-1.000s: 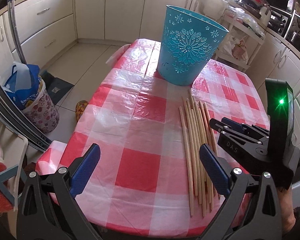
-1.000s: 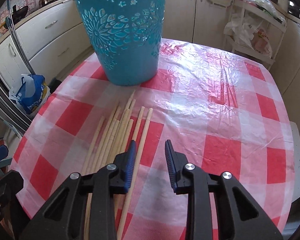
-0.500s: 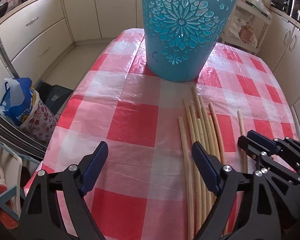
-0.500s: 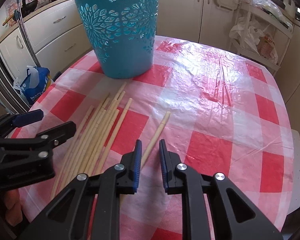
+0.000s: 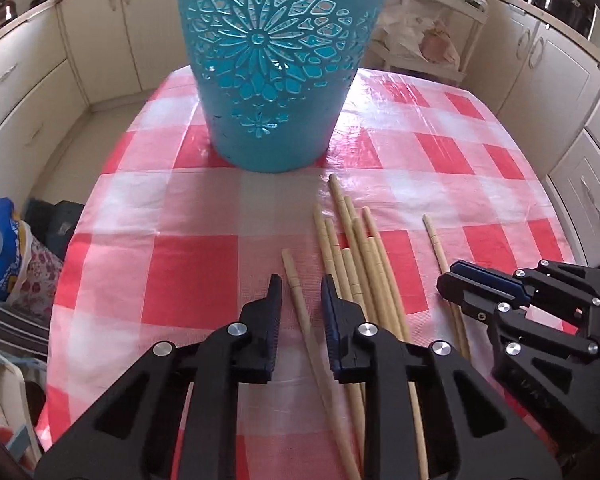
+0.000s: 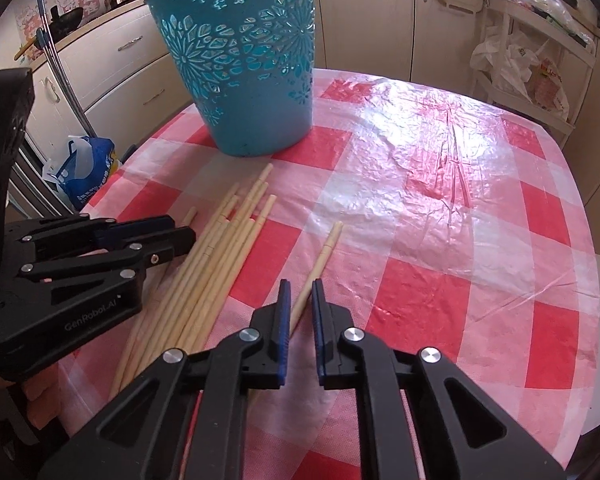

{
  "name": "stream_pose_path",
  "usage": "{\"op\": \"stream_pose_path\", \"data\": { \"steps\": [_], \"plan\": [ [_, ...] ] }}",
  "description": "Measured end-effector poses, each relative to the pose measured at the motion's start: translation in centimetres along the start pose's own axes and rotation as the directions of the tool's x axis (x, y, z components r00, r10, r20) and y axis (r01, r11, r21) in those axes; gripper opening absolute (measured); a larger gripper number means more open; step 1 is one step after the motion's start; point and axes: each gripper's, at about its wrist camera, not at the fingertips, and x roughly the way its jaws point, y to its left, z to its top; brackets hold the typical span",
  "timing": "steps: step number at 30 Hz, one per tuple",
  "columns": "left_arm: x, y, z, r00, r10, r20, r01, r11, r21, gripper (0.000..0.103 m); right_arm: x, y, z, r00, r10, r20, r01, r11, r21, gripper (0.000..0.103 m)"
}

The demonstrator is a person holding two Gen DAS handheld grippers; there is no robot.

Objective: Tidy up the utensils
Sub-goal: 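Grasp one wooden chopstick with the right tool while the left tool grasps another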

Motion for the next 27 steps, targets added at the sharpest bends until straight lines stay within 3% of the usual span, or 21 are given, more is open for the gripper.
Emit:
{"op": "stream_pose_path", "data": {
  "steps": [6,10,12,15,19,23,27],
  "plan": [
    [0.0,0.4,0.4,0.999,-0.018,-0.051,0.019,1.000,0.018,0.017,0.1,-0.2,0.6,0.999,0.001,-0.041,-0.002,1.000,-0.014,0.010],
    [0.1,-0.7,0.3,0.998,0.035,-0.054,-0.030,0.996,0.090,0.015,0.2,0.7,0.6,0.997,-0.048,-0.052,0.046,0.998,-0.050,0.010],
    [0.1,-0.6,0.3,0.998,0.004,-0.060,0.001,0.997,0.076,0.006,0.2,0.6,0.5,0.997,-0.048,-0.052,0.046,0.998,-0.037,0.010],
    [-0.7,0.6,0.1,0.997,-0.049,-0.052,0.050,0.998,0.022,0.005,0.0,0.0,0.1,0.999,-0.025,-0.036,0.026,1.000,0.009,0.009],
    [-3.6,2.1,0.0,0.993,-0.115,0.032,0.116,0.993,-0.031,0.005,-0.2,-1.0,-0.3,1.000,0.017,-0.002,-0.017,0.996,0.091,0.008],
    [-8.5,3.2,0.8,0.961,-0.184,0.205,0.197,0.979,-0.045,0.005,-0.4,-1.8,-0.9,0.998,0.051,0.045,-0.056,0.989,0.138,0.006],
    [-13.8,3.6,3.1,0.890,-0.217,0.400,0.246,0.969,-0.023,0.005,-0.4,-1.3,-0.9,0.998,0.038,0.054,-0.044,0.990,0.135,0.006]
  ]
}}
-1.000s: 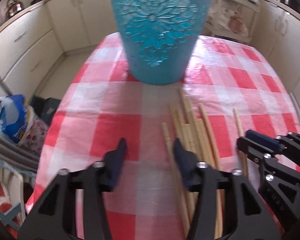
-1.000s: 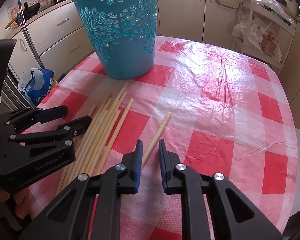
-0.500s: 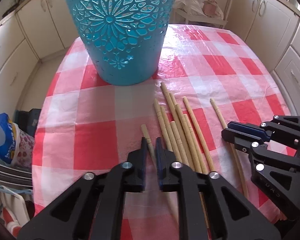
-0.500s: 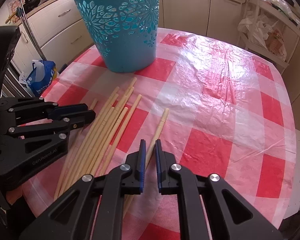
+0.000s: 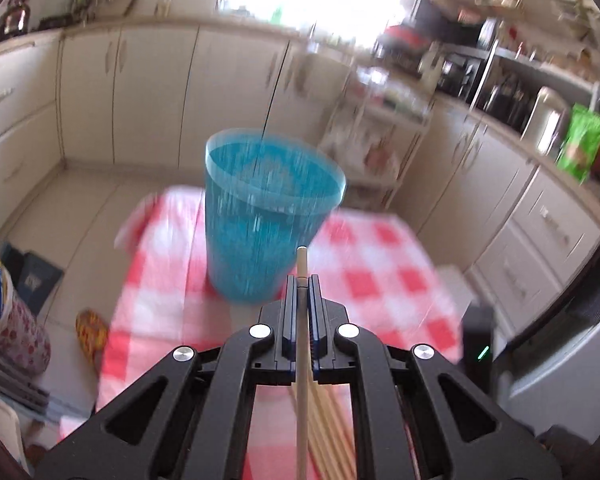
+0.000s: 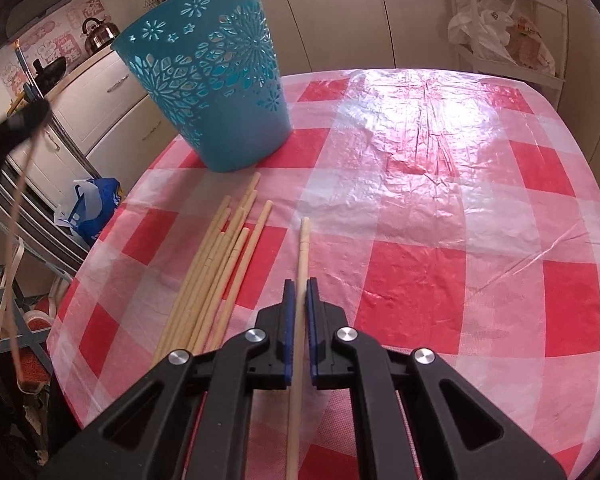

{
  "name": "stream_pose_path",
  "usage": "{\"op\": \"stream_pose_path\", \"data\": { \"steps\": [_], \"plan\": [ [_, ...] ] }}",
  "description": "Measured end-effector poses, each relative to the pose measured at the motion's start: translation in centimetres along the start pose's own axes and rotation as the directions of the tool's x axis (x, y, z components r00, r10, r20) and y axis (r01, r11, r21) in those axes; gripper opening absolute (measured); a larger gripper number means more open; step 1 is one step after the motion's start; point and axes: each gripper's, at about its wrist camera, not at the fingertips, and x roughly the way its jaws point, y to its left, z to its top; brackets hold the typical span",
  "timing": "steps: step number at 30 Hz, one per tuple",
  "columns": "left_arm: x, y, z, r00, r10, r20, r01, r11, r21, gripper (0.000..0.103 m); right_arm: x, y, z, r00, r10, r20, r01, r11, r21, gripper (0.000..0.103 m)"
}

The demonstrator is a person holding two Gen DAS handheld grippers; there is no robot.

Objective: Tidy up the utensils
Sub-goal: 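Grasp one wooden chopstick with the right tool while the left tool grasps another, then lift the left tool's chopstick into the teal basket and open it while the right tool does likewise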

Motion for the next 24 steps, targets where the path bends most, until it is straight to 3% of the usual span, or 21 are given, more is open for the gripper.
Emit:
{"op": "stream_pose_path", "data": {
  "steps": [4,9,17,19,24],
  "plan": [
    [-2.0,-0.6,4.7,0.986,-0.025,0.167,0.024,1.000,0.007,0.005,0.1,1.0,0.2,0.999,-0.048,-0.014,0.047,0.997,-0.053,0.006],
    [-1.8,-0.6,9.3,0.954,-0.037,0.296,0.035,0.999,0.014,0.005,0.2,1.2,0.0,0.998,-0.062,-0.014,0.061,0.996,-0.069,0.006],
    [1.8,-0.9,14.7,0.879,0.033,0.476,-0.043,0.999,0.010,0.005,0.1,0.9,0.2,0.998,-0.055,-0.023,0.053,0.997,-0.057,0.006],
    [3.8,-0.4,15.5,0.873,0.062,0.484,-0.066,0.998,-0.010,0.005,0.2,1.0,0.4,0.998,-0.059,-0.035,0.056,0.996,-0.068,0.007],
    [7.6,0.5,15.3,0.888,0.103,0.448,-0.102,0.994,-0.026,0.005,0.4,1.4,0.7,0.996,-0.061,-0.066,0.054,0.994,-0.095,0.009]
  ]
}}
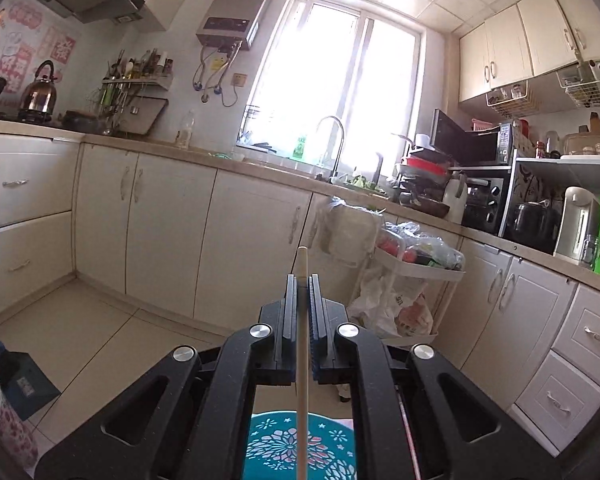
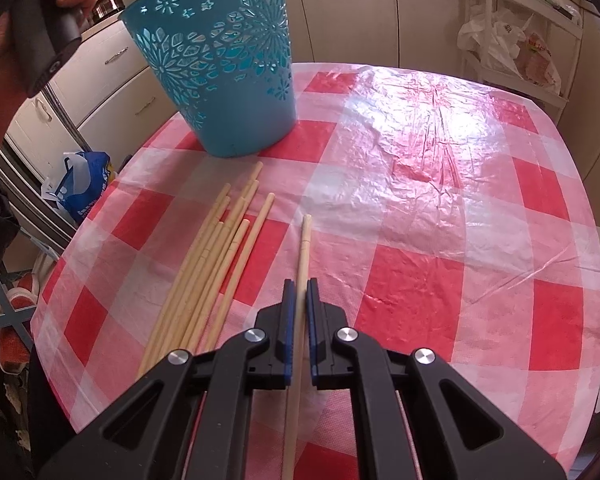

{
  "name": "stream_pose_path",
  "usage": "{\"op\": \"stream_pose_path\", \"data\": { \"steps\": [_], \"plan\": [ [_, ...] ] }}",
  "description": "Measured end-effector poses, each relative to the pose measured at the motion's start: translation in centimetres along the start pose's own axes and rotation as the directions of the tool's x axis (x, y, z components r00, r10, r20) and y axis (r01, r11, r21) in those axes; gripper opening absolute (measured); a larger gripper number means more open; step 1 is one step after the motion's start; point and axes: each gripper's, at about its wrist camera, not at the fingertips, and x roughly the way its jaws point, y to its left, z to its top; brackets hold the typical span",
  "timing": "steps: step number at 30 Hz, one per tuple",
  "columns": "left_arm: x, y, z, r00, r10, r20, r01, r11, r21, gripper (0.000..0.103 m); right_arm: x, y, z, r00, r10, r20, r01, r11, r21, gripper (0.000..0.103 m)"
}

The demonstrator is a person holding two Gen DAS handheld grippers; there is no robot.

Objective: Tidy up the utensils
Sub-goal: 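Lift the left tool's chopstick into the teal basket and open it while the right tool does likewise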

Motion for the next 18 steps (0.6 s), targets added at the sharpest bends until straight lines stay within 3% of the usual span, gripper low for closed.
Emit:
{"op": "stream_pose_path", "data": {
  "steps": [4,8,11,18],
  "plan": [
    [0.5,0.7,-2.3,0.999,0.039,-0.027,-0.038,0.999,0.017,0.005,0.1,0.9,0.1,1.000,-0.017,-0.015,0.016,0.998,-0.058,0.018],
    [1.0,1.4,-4.1,0.995,0.047,-0.084,-0.046,0.999,0.019,0.005,0.1,1.2,-0.1,0.999,-0.041,-0.011,0.040,0.995,-0.088,0.016],
    [1.1,1.9,-5.1,0.991,0.048,-0.123,-0.046,0.999,0.022,0.005,0.1,0.0,-0.1,1.000,-0.015,-0.004,0.015,0.999,-0.034,0.007],
    [-0.6,2.4,-6.0,0.984,0.053,-0.168,-0.047,0.998,0.039,0.008,-1.0,-1.9,-0.8,0.993,0.106,0.058,-0.112,0.986,0.125,0.006]
  ]
}}
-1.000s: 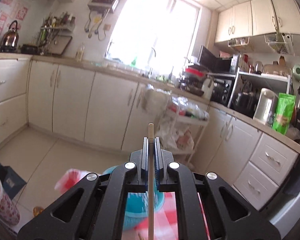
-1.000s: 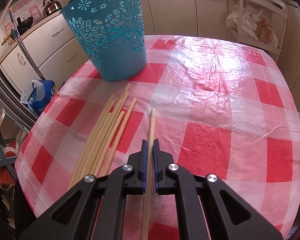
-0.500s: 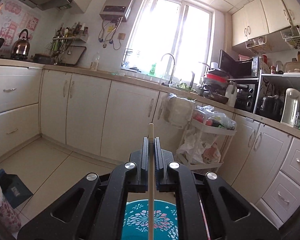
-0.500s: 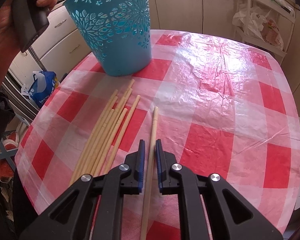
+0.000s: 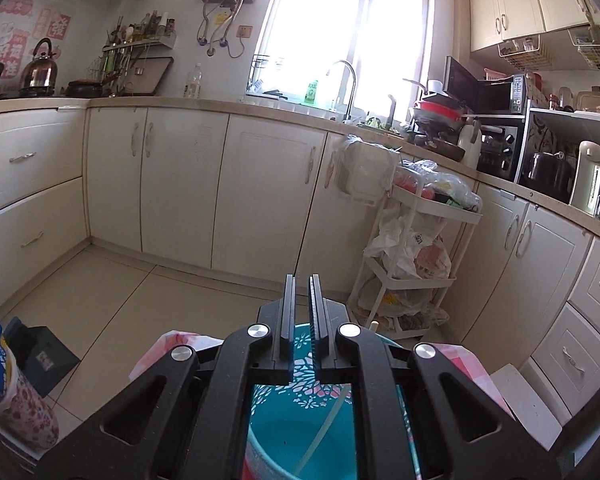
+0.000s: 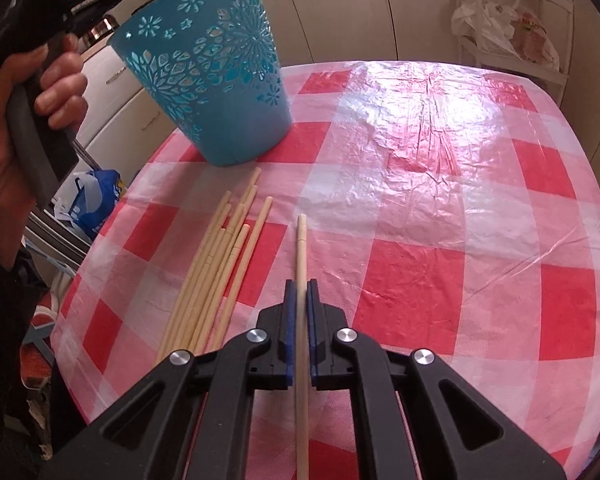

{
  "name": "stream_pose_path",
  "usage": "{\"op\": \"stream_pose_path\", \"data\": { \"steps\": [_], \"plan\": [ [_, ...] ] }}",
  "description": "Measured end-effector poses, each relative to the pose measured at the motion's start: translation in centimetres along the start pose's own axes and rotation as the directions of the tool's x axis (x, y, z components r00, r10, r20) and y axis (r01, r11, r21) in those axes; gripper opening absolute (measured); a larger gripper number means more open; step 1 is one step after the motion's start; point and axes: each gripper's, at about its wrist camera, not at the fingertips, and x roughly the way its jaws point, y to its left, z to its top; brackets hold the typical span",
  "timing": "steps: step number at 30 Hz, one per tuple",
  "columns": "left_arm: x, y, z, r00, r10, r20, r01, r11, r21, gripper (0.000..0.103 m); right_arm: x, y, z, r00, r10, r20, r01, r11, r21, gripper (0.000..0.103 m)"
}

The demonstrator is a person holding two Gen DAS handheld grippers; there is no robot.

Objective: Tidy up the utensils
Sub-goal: 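Lift the left tool's chopstick into the teal basket and open it while the right tool does likewise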

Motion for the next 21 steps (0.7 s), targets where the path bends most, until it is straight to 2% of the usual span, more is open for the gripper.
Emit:
{"op": "stream_pose_path", "data": {
  "steps": [3,5,7,10,13,16,21],
  "plan": [
    [-2.2,1.1,-0.6,1.000,0.020,0.015,-0.019,1.000,-0.024,0.022,-1.7,0.3,0.2,0.997,0.037,0.069,-0.038,0.999,0.021,0.006],
    [-3.9,2.2,-1.4,0.999,0.046,0.028,-0.044,0.997,-0.055,0.039,-2.9,0.5,0.7,0.992,0.059,0.115,-0.064,0.997,0.040,0.006],
    [-5.9,3.3,-2.6,0.995,0.080,0.054,-0.075,0.993,-0.089,0.043,-4.2,0.8,1.4,0.981,0.095,0.169,-0.106,0.993,0.053,0.006],
    [-8.2,4.2,-4.7,0.991,0.116,0.063,-0.109,0.989,-0.104,0.047,-6.2,1.8,2.7,0.961,0.132,0.243,-0.147,0.988,0.044,0.006],
    [-9.4,5.0,-7.2,0.991,0.130,0.033,-0.125,0.984,-0.124,0.049,-8.2,3.0,4.2,0.934,0.175,0.312,-0.194,0.981,0.031,0.006],
    [-9.4,5.7,-9.3,0.991,0.129,-0.013,-0.130,0.980,-0.152,0.050,-10.0,4.8,6.4,0.896,0.213,0.390,-0.230,0.973,-0.003,0.006],
    [-9.0,6.9,-12.1,0.991,0.111,-0.068,-0.124,0.965,-0.232,0.050,-11.0,8.3,12.1,0.831,0.227,0.507,-0.226,0.972,-0.065,0.006]
  ]
}}
